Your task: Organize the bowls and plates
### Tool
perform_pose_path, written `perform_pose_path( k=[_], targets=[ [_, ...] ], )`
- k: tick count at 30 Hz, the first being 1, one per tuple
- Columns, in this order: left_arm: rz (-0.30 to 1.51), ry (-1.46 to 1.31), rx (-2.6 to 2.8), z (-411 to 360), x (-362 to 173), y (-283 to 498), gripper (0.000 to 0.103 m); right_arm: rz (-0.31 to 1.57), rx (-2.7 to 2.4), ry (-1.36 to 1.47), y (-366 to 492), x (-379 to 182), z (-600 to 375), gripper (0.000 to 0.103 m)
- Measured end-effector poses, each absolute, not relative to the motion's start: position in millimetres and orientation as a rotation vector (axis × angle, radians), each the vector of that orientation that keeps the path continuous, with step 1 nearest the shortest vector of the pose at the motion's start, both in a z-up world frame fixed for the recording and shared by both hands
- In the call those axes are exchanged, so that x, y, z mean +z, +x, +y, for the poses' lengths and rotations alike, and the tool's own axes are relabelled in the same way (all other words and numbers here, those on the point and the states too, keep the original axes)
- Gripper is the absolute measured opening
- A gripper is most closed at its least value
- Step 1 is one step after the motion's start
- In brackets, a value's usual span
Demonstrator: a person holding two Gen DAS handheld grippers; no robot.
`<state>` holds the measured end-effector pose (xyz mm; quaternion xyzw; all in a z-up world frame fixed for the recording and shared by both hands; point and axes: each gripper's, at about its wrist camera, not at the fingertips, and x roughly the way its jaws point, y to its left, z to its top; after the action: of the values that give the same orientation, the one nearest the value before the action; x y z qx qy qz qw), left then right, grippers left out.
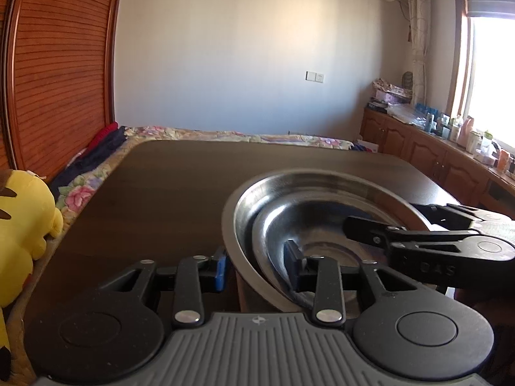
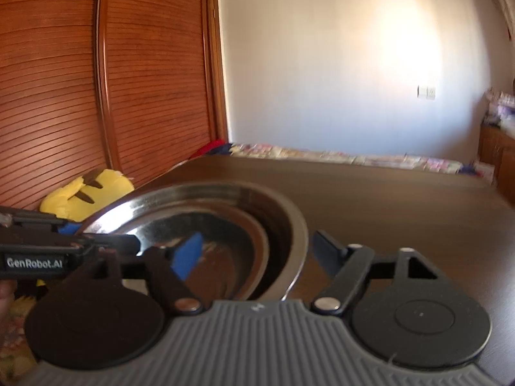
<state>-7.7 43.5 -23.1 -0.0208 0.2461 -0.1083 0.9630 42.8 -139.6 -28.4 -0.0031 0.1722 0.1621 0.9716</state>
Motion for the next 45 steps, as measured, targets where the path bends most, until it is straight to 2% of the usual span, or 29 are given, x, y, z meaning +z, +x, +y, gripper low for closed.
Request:
perform_pose_path(
  k=[3, 5, 7, 14, 17, 29, 45],
  targets=[
    [0.488, -0.043, -0.208, 45.0, -17.9, -8.4, 0.053, 0.342, 0.322, -0.007, 42.2, -22.8, -141.9, 0.08],
    [0.471, -0.04, -0.198, 44.6, -12.5, -10.3, 0.068, 0.328, 0.314, -0.004, 39.7, -17.3, -146.0, 0.082],
    [0.457, -0.031, -0.192, 43.7, -7.8, -12.0, 0.074, 0.318, 0.308, -0.002, 36.1, -12.0, -151.2, 0.084],
    [0.422, -0.011, -0.192, 36.3, 7.6, -19.5, 0.094, 0.262, 0.255, -0.03, 16.7, 5.7, -166.4, 0.103],
    [0.401, 0.003, -0.201, 31.1, 13.3, -25.9, 0.102, 0.24, 0.243, -0.025, 7.7, 12.7, -174.6, 0.103],
    [0.378, 0.053, -0.151, 8.2, 32.6, -41.9, 0.103, 0.192, 0.173, 0.001, -21.2, 29.0, -190.2, 0.103],
    [0.357, 0.061, -0.154, -6.0, 31.5, -80.1, 0.103, 0.239, 0.064, 0.017, -38.2, 12.2, -198.4, 0.103]
  ],
)
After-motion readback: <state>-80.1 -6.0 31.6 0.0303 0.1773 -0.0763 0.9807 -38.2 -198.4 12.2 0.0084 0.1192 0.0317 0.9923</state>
